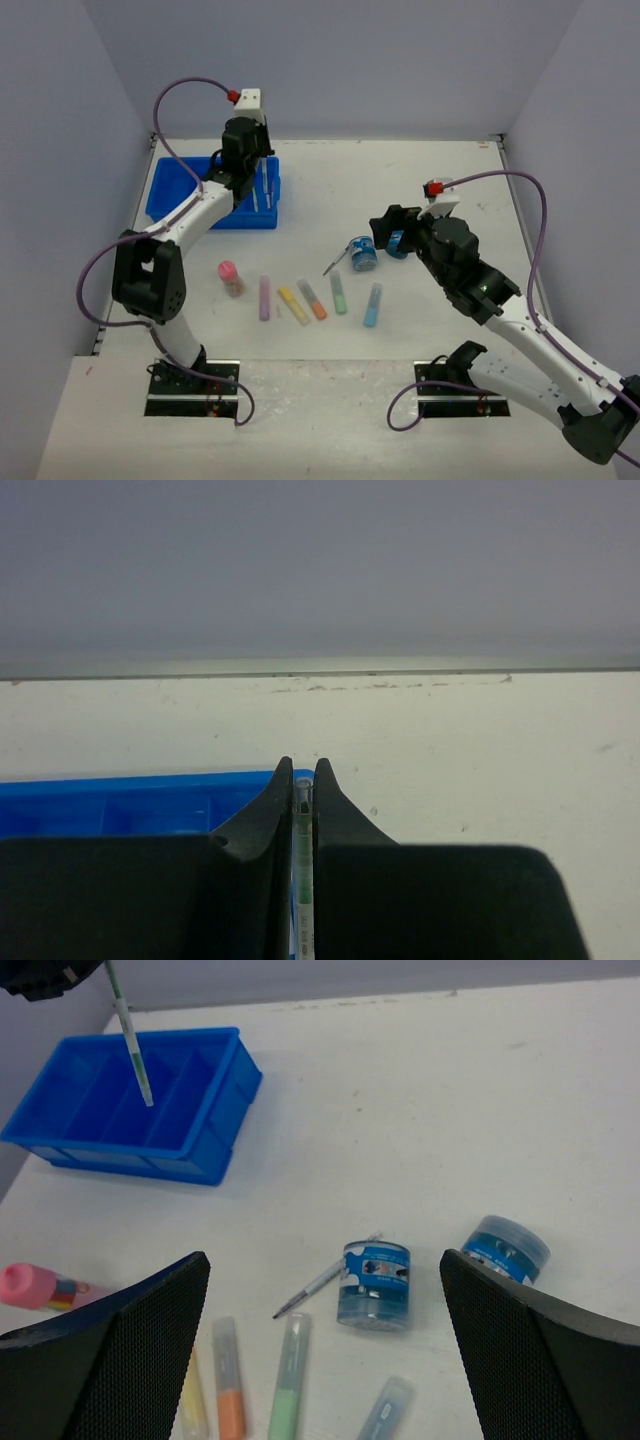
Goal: Sort the stationery into containers
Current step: Place the pen in the storage box.
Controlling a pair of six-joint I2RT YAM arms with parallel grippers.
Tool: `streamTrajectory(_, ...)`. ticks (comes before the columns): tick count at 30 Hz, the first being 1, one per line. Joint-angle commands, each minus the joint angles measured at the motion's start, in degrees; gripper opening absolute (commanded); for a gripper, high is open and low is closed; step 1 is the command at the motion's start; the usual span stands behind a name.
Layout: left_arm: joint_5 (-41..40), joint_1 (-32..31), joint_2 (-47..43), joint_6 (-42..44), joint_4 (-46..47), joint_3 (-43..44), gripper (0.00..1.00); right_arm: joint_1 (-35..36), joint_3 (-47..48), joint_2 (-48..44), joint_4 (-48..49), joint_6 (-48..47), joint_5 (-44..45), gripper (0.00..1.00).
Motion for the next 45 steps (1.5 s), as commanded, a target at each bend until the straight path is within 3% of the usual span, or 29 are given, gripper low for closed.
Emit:
streamTrajectory(1, 5.08, 1.40, 5.17, 3.69, 7.38, 6.28, 0.00, -0.09, -0.52, 0.32, -1.65, 1.32, 1.80, 0.99)
streamTrajectory(6, 4.77, 2.56, 11.93, 4.57, 6.16, 8.69, 0.00, -0.09, -0.60, -0.20, -1.62, 1.21, 1.22, 0.99)
streamTrajectory(13, 0.61, 2.78, 11.57, 4.16, 8.21, 2.88, 0.03, -0.09, -0.35, 0.75, -1.30, 1.22, 0.66, 0.99)
streamTrajectory(14, 0.70, 2.83, 11.51, 4.17, 7.92, 2.80, 0.07, -0.09, -0.35, 0.85, -1.26, 1.16, 0.61, 0.99)
streamTrajectory(15, 0.57, 2.76, 11.31, 3.97, 6.78, 2.53, 0.21, -0.09, -0.35, 1.26, -1.13, 1.16, 0.41, 0.99)
streamTrajectory(18, -0.29, 2.69, 9.56, 2.39, 5.39, 1.80, 0.37, -0.09, 0.13, 2.50, -1.04, 1.01, 0.46, 0.99)
streamTrajectory(26, -6.00, 0.24, -3.10, -0.23, -6.28, 3.29, 0.68, -0.09, 2.94, 7.60, -1.22, 2.08, -1.25, 0.99)
streamTrajectory(28, -7.15, -1.02, -10.50, -5.20, -14.60, 0.96, 0.97, -0.08, 5.66, 11.38, -3.24, 3.16, -2.67, 0.99)
streamTrajectory(32, -4.63, -1.36, -25.62, -18.88, -16.57, -10.71, 1.00, 1.43, 10.97, 20.10, -6.79, 10.10, -6.03, 0.99)
streamTrajectory(34, -3.77, -1.45, -32.77, -22.40, -18.11, -17.05, 1.00, 2.96, 12.93, 25.21, -7.92, 14.85, -5.32, 0.94)
streamTrajectory(36, -3.04, -1.49, -37.87, -24.00, -20.40, -20.72, 1.00, 4.68, 14.57, 29.84, -8.36, 17.36, -3.27, 0.89)
streamTrajectory(40, -1.64, -1.64, -45.52, -25.69, -28.26, -26.25, 1.00, 7.36, 18.47, 38.75, -9.93, 23.66, 1.13, 0.70)
streamTrajectory(43, -2.51, -1.55, -49.34, -25.57, -31.67, -28.59, 1.00, 7.56, 18.98, 40.91, -9.04, 26.72, 1.02, 0.67)
streamTrajectory(44, -3.40, -1.55, -53.47, -26.30, -33.14, -30.54, 1.00, 7.48, 18.66, 41.24, -8.39, 29.24, 1.17, 0.59)
streamTrajectory(45, -3.80, -1.55, -55.11, -26.76, -35.20, -31.10, 1.00, 7.63, 18.63, 41.59, -8.41, 30.50, 1.35, 0.58)
